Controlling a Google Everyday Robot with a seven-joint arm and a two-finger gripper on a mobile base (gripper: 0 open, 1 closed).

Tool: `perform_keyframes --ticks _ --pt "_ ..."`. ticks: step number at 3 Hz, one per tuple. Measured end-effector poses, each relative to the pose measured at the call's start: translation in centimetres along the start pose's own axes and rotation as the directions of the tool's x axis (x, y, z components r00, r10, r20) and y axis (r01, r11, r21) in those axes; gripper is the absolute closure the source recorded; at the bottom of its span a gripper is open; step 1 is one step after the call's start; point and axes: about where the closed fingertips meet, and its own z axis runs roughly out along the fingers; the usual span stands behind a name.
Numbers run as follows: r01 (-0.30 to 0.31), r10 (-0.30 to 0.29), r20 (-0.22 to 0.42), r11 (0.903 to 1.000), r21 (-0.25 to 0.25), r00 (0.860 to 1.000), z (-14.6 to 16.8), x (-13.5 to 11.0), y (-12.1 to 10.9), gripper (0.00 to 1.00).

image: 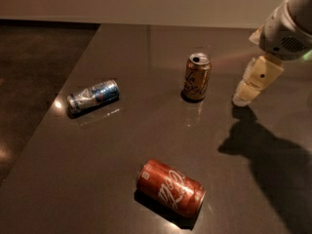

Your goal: Move orange can near redbull can

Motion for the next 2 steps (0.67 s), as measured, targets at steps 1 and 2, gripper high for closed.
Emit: perform_keyframes --ticks 1,2 --pt "-0.059 0.060 0.055 0.9981 -0.018 0.997 2.3 -1.7 -1.6 0.00" --pt "-0.094 0.096 0.105 0.9951 -0.031 0.990 4.8 -3.9 -2.2 0.00"
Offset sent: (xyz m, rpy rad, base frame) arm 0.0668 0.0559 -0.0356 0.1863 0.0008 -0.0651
